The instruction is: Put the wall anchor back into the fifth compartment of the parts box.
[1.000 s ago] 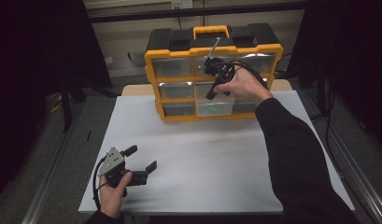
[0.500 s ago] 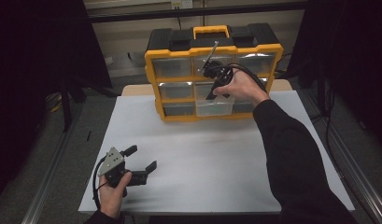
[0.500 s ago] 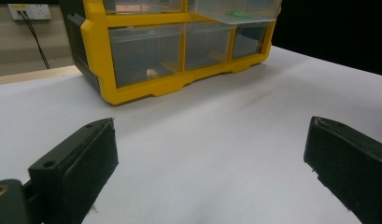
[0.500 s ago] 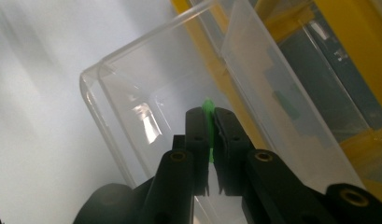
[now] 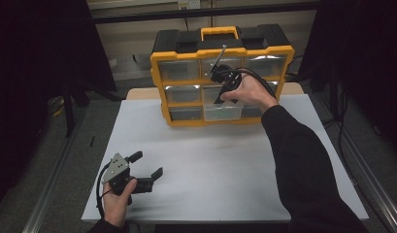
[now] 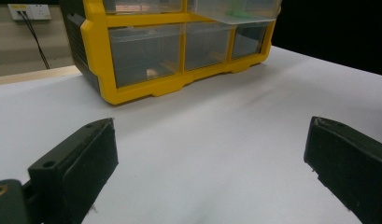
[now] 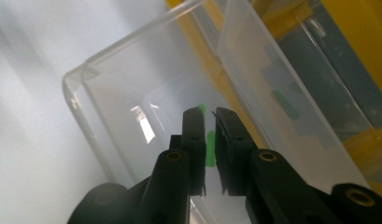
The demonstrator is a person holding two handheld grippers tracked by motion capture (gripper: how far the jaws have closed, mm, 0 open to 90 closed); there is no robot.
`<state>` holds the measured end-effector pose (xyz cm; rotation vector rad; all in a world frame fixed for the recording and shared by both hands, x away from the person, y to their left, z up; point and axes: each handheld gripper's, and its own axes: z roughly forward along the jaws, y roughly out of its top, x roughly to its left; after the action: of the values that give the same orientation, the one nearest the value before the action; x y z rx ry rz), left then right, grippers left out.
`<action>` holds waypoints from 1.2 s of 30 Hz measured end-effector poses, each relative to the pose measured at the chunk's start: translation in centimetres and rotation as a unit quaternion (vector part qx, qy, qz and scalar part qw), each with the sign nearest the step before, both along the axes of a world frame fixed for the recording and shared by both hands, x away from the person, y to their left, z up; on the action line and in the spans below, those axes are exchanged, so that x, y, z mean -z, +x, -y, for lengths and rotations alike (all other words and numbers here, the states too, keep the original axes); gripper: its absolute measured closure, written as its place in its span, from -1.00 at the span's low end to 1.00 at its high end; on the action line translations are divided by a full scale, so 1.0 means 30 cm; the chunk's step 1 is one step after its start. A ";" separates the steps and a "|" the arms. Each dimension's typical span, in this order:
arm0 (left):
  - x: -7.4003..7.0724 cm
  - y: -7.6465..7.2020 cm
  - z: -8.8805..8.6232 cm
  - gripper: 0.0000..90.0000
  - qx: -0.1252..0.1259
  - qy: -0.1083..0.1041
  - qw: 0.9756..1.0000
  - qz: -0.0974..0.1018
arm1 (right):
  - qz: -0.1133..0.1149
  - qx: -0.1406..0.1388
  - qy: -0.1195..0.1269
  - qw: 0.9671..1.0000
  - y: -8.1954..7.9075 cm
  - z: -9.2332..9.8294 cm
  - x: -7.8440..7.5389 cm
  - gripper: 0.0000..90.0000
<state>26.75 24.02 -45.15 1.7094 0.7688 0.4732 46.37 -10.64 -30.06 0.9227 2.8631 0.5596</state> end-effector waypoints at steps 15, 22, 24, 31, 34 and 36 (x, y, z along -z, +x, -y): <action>0.000 -0.002 0.002 -0.94 0.000 -0.002 1.000 -0.002 | 0.040 0.022 0.070 0.997 -0.043 0.068 -0.044 0.34; 0.000 -0.002 0.001 -0.94 0.001 0.002 1.000 -0.002 | 0.077 0.038 0.113 0.990 -0.075 0.098 -0.076 -0.03; 0.000 -0.002 0.001 -0.94 0.001 0.002 1.000 -0.002 | 0.085 0.045 0.125 0.988 -0.082 0.107 -0.078 -0.14; 0.000 -0.002 0.001 -0.94 0.001 0.002 1.000 -0.002 | 0.105 0.054 0.156 0.981 -0.119 0.149 -0.075 -0.60; 0.000 -0.002 0.002 -0.94 0.001 0.003 1.000 -0.002 | 0.124 0.063 0.174 0.975 -0.140 0.176 -0.067 -0.76; 0.001 -0.002 0.003 -0.94 0.001 0.003 1.000 -0.003 | 0.134 0.067 0.182 0.972 -0.150 0.194 -0.060 -0.85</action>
<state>26.69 23.94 -45.16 1.7174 0.7712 0.4707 41.89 -16.45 -28.27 0.9883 2.4787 1.1247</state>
